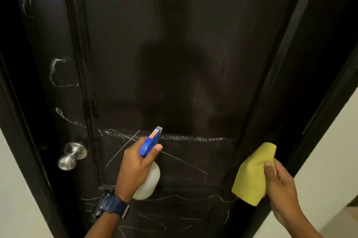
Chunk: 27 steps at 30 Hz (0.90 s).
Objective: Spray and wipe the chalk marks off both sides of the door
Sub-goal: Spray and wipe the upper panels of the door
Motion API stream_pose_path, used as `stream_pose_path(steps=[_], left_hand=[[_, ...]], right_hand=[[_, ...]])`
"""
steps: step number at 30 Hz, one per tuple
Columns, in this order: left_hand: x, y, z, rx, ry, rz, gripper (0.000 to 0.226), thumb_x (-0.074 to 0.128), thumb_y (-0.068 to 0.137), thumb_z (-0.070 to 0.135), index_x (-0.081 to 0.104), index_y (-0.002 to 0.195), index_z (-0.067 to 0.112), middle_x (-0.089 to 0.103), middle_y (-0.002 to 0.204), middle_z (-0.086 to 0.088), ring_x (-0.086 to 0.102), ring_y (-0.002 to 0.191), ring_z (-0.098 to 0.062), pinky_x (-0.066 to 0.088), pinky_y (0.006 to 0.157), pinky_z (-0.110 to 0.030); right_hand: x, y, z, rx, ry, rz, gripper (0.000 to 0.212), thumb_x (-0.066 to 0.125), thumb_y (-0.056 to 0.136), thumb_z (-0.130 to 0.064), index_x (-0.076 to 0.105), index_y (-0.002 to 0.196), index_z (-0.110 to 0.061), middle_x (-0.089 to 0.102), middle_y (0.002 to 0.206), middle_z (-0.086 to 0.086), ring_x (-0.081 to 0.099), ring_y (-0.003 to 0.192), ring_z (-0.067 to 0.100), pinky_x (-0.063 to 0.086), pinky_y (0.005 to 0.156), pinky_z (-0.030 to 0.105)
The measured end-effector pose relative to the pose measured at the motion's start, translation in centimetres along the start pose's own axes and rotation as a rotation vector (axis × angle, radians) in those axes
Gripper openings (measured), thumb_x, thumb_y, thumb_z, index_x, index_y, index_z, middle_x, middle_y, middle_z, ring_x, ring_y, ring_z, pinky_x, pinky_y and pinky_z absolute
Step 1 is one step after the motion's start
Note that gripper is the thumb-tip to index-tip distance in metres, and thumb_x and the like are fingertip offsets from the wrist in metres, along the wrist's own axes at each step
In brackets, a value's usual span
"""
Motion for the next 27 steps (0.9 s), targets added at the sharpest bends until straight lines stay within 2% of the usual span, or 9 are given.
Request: stream_pose_path(steps=[6, 11, 13, 15, 17, 19, 22, 25, 27], left_hand=[[0.3, -0.1, 0.8, -0.004, 0.0, 0.034, 0.056, 0.047, 0.086, 0.068, 0.065, 0.092, 0.015, 0.061, 0.069, -0.003, 0.058, 0.066, -0.014, 0.044, 0.059, -0.014], [0.3, -0.9, 1.1, -0.027, 0.057, 0.105, 0.067, 0.04, 0.088, 0.073, 0.066, 0.1, 0.012, 0.067, 0.081, -0.012, 0.064, 0.073, -0.024, 0.048, 0.066, -0.022], [0.5, -1.6, 1.3, -0.022, 0.095, 0.119, 0.066, 0.041, 0.088, 0.073, 0.065, 0.097, 0.012, 0.066, 0.08, -0.012, 0.063, 0.071, -0.026, 0.047, 0.064, -0.023], [0.8, -2.6, 1.8, -0.02, 0.113, 0.127, 0.065, 0.042, 0.088, 0.072, 0.065, 0.097, 0.011, 0.065, 0.078, -0.012, 0.061, 0.069, -0.024, 0.046, 0.062, -0.022], [1.2, -3.5, 2.5, -0.021, 0.124, 0.129, 0.066, 0.042, 0.088, 0.073, 0.064, 0.096, 0.011, 0.063, 0.076, -0.011, 0.059, 0.067, -0.021, 0.044, 0.06, -0.019], [1.8, -4.1, 3.2, -0.023, 0.146, 0.128, 0.065, 0.042, 0.089, 0.07, 0.065, 0.094, 0.01, 0.063, 0.076, -0.01, 0.058, 0.069, -0.02, 0.044, 0.061, -0.019], [2.7, -4.7, 4.0, -0.02, 0.176, 0.11, 0.063, 0.04, 0.09, 0.069, 0.064, 0.093, 0.011, 0.063, 0.076, -0.006, 0.059, 0.069, -0.018, 0.045, 0.063, -0.018], [2.8, -4.8, 4.6, -0.021, 0.188, 0.112, 0.065, 0.04, 0.089, 0.071, 0.064, 0.094, 0.012, 0.063, 0.076, -0.004, 0.06, 0.071, -0.014, 0.046, 0.063, -0.014], [2.6, -4.7, 5.2, -0.01, 0.191, 0.119, 0.067, 0.038, 0.089, 0.076, 0.064, 0.093, 0.013, 0.062, 0.076, -0.005, 0.059, 0.071, -0.015, 0.046, 0.064, -0.017]], right_hand=[[-2.2, 0.6, -1.1, 0.039, 0.078, 0.06, 0.034, 0.062, 0.099, -0.023, 0.057, 0.132, -0.025, 0.059, 0.128, 0.003, 0.059, 0.114, 0.027, 0.051, 0.09, 0.045], [-1.3, -0.5, 2.9, 0.496, 0.668, -0.012, 0.046, 0.066, 0.092, -0.029, 0.058, 0.135, -0.016, 0.067, 0.127, 0.01, 0.064, 0.116, 0.029, 0.05, 0.095, 0.052], [-0.4, -2.0, 3.2, 0.596, 0.759, -0.125, 0.041, 0.064, 0.092, -0.029, 0.062, 0.129, -0.012, 0.068, 0.124, 0.015, 0.065, 0.114, 0.031, 0.052, 0.091, 0.049], [0.2, -3.5, 3.3, 0.611, 0.754, -0.272, 0.044, 0.068, 0.084, -0.024, 0.069, 0.123, -0.003, 0.068, 0.125, 0.019, 0.067, 0.112, 0.036, 0.056, 0.092, 0.051], [0.6, -4.8, 3.0, 0.607, 0.751, -0.399, 0.057, 0.072, 0.07, -0.022, 0.069, 0.123, -0.001, 0.07, 0.122, 0.018, 0.071, 0.104, 0.036, 0.059, 0.083, 0.054], [1.3, -6.2, 2.9, 0.609, 0.732, -0.533, 0.064, 0.073, 0.066, -0.014, 0.063, 0.129, -0.007, 0.071, 0.12, 0.018, 0.073, 0.095, 0.036, 0.062, 0.07, 0.05], [2.1, -7.6, 1.7, 0.574, 0.687, -0.674, 0.074, 0.089, 0.059, -0.007, 0.061, 0.128, -0.013, 0.07, 0.121, 0.021, 0.072, 0.098, 0.04, 0.062, 0.072, 0.049], [1.0, -5.9, 2.1, 0.543, 0.617, -0.599, 0.057, 0.073, 0.077, -0.013, 0.059, 0.132, -0.014, 0.07, 0.122, 0.019, 0.069, 0.106, 0.041, 0.06, 0.08, 0.05], [0.1, -4.9, 4.1, 0.603, 0.509, -0.494, 0.053, 0.069, 0.077, -0.013, 0.06, 0.129, -0.009, 0.071, 0.116, 0.022, 0.067, 0.105, 0.042, 0.056, 0.08, 0.048]])
Point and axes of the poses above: each hand's wrist, its own y-axis towards the middle knuckle, its own x-axis out of the palm, z = x × y, the point moved 10 cm from there along y, towards the middle knuckle
